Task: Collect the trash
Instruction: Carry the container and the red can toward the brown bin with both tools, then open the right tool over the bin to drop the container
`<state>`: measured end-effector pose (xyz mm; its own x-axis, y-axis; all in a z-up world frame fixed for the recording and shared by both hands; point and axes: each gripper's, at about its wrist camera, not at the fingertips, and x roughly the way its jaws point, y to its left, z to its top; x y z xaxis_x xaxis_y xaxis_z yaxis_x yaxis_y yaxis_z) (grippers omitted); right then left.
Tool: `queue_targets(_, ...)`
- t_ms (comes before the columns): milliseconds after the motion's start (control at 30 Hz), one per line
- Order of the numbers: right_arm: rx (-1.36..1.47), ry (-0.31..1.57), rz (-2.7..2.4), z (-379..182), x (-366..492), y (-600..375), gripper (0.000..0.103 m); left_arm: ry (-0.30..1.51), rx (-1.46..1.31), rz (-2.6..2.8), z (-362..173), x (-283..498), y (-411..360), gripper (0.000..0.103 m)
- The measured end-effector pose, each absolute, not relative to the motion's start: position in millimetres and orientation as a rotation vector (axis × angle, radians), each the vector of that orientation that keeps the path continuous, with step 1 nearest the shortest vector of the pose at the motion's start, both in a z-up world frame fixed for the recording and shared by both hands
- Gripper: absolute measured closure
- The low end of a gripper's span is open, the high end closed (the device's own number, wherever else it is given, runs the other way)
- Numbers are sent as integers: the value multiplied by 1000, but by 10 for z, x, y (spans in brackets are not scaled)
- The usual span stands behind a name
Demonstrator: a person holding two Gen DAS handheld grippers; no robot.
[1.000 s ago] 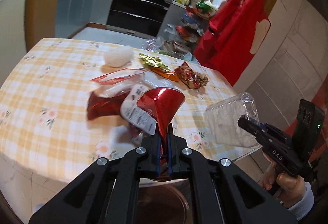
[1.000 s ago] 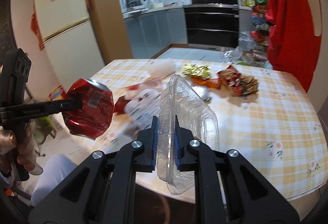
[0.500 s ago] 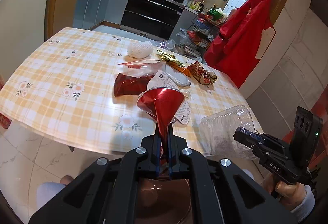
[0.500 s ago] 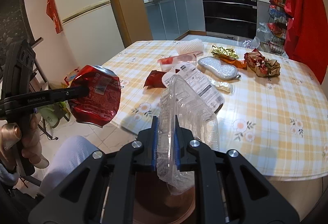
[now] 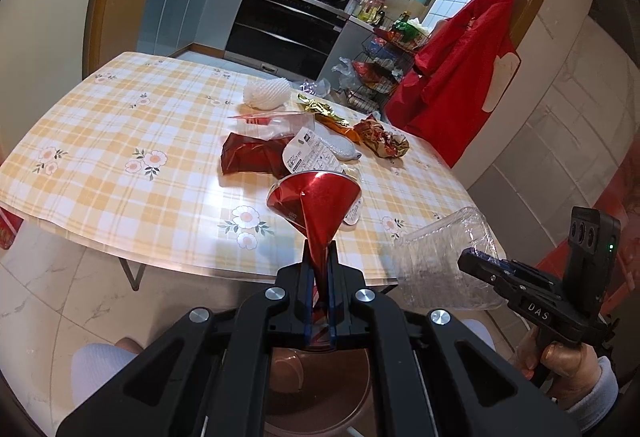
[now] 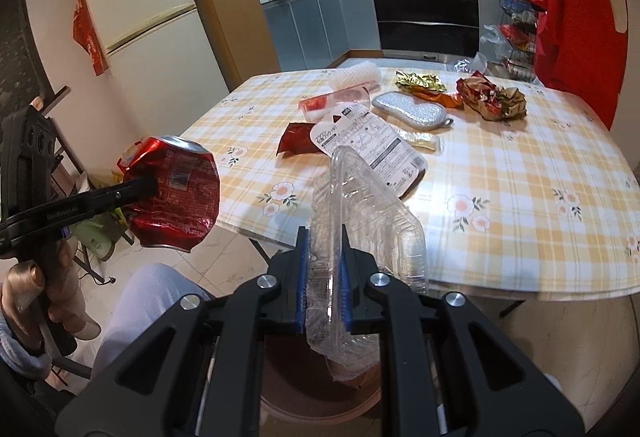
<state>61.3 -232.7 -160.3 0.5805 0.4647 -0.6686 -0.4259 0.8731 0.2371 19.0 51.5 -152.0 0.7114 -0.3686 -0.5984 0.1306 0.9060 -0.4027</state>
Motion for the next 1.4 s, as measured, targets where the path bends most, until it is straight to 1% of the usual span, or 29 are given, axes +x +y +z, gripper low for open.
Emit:
queue_targets(200,61,855,528,-1692,630,-2228,87,710,-351,-291,-1492,134,552,97)
queue_targets(467,122,943,590,-1914,670,-2091,86,733,-360,-277,-1576,148,598,97)
queue_targets(800,181,978,648,-1881,628,-1996,86,735,-361,-279,-1592,148,589,97)
queue_targets(1033,228,1056,638,-2050,671,-1986,86,743,-362,-280,-1625,163,578,97)
queue_targets(1067,239,1070,631,-2081,682,-1992,81,743,-363,-280,-1629,162,582,97)
queue_targets(1100,243,1079,626,-2100,689,-1993,72,744,-364,-280,-1632,164,584,97)
queue_targets(1133,243,1084,624,-2119,687,-1994,67,746,-365,-283,-1636,159,587,97)
queue_targets(1167,239,1080,619,-2121,684,-1991,63,747,-364,-284,-1640,156,581,97)
queue_targets(1233,222,1070,604,-2100,679,-1994,62,749,-361,-287,-1644,151,566,97)
queue_targets(1267,217,1062,594,-2083,682,-2002,57,752,-359,-290,-1649,150,556,97)
queue_targets(1300,213,1050,579,-2059,681,-2019,49,753,-358,-294,-1652,149,544,97)
queue_targets(1333,203,1029,559,-2029,681,-2046,44,755,-356,-296,-1656,147,531,97)
queue_targets(1400,164,970,499,-1937,666,-2096,20,760,-351,-303,-1670,142,505,97)
